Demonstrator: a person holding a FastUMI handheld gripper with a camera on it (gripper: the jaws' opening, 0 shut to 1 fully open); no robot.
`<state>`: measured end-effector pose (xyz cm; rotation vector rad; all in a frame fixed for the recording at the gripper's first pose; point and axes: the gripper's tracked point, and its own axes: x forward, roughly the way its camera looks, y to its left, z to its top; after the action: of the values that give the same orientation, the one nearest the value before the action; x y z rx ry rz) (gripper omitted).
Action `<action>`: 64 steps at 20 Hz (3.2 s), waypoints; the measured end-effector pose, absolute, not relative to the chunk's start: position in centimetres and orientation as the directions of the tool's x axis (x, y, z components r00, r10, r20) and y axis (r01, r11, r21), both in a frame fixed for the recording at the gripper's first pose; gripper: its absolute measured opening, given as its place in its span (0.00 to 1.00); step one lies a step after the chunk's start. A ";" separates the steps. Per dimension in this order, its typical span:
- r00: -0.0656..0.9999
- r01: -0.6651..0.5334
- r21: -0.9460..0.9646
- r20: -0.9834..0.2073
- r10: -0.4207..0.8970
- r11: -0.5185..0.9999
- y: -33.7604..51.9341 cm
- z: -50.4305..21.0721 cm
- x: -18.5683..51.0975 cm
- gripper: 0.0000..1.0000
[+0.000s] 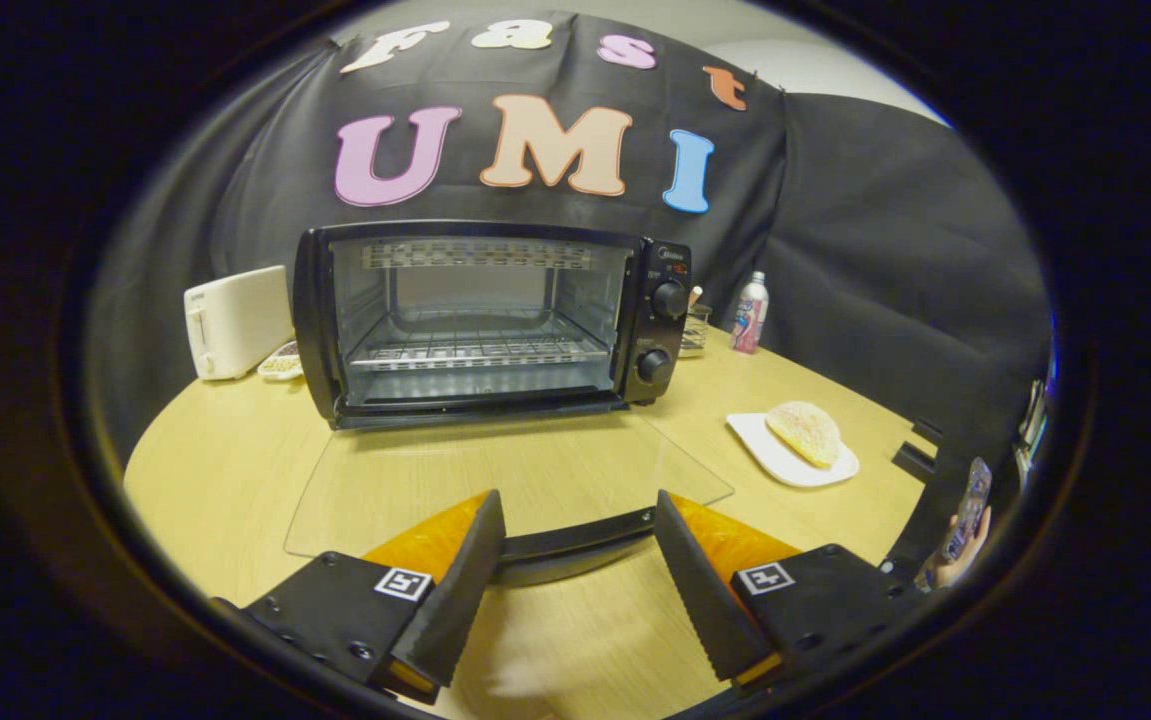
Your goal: Open the toaster oven, put the food inside, and close the toaster oven door.
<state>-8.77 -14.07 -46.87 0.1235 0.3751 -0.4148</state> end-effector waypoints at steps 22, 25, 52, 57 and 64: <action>0.707 0.670 0.050 -0.347 -0.617 0.740 -37.7 -44.9 -9.6 0.98; 0.707 0.667 0.070 -0.374 -0.600 0.742 -40.1 -46.8 -8.9 0.98; 0.645 0.660 0.118 -0.595 -0.480 0.742 -42.8 -55.0 -7.4 0.78; 0.629 0.670 0.084 -0.592 -0.504 0.738 -42.5 -54.8 -8.2 0.71; 0.552 0.756 0.052 -0.587 -0.592 0.653 -40.1 -51.9 -11.6 0.65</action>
<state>-11.62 -40.13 -51.88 0.3164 0.5666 -0.8127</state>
